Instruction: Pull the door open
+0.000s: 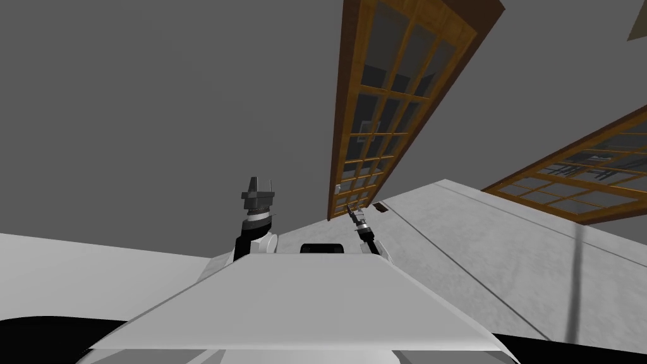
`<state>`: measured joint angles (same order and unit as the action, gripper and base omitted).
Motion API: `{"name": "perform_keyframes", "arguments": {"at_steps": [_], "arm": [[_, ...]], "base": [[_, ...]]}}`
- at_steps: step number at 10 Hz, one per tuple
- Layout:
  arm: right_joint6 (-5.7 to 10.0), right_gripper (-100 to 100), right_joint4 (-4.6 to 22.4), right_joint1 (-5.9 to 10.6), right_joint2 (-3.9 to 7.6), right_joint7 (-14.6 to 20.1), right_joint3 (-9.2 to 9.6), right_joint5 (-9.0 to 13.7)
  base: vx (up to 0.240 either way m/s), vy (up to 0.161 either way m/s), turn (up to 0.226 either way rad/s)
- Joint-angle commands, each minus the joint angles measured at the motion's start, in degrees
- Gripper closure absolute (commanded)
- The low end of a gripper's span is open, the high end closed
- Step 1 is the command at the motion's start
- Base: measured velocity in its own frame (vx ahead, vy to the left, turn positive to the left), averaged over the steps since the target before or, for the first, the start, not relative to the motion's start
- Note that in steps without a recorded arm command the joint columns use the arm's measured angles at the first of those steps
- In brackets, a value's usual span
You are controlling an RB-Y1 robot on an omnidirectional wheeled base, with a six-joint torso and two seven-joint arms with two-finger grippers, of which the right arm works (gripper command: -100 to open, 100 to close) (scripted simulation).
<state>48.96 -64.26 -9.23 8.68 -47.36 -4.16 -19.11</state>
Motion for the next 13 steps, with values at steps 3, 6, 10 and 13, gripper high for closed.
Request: {"name": "perform_keyframes", "arguments": {"at_steps": [3,6,10,13], "arm": [[1.72,-100,6.3,2.21,0.64,-4.7,-0.23,-1.3],[2.6,-100,9.5,3.32,1.0,-7.0,-0.36,-1.9],[4.1,-100,15.0,5.24,1.61,-11.0,-0.58,-3.0],[5.47,-100,20.1,6.99,2.15,-14.7,-0.79,-4.0]], "base": [[0.103,-0.003,0.051],[0.07,-0.016,0.033],[0.09,-0.022,0.045],[0.119,-0.018,0.047]]}}
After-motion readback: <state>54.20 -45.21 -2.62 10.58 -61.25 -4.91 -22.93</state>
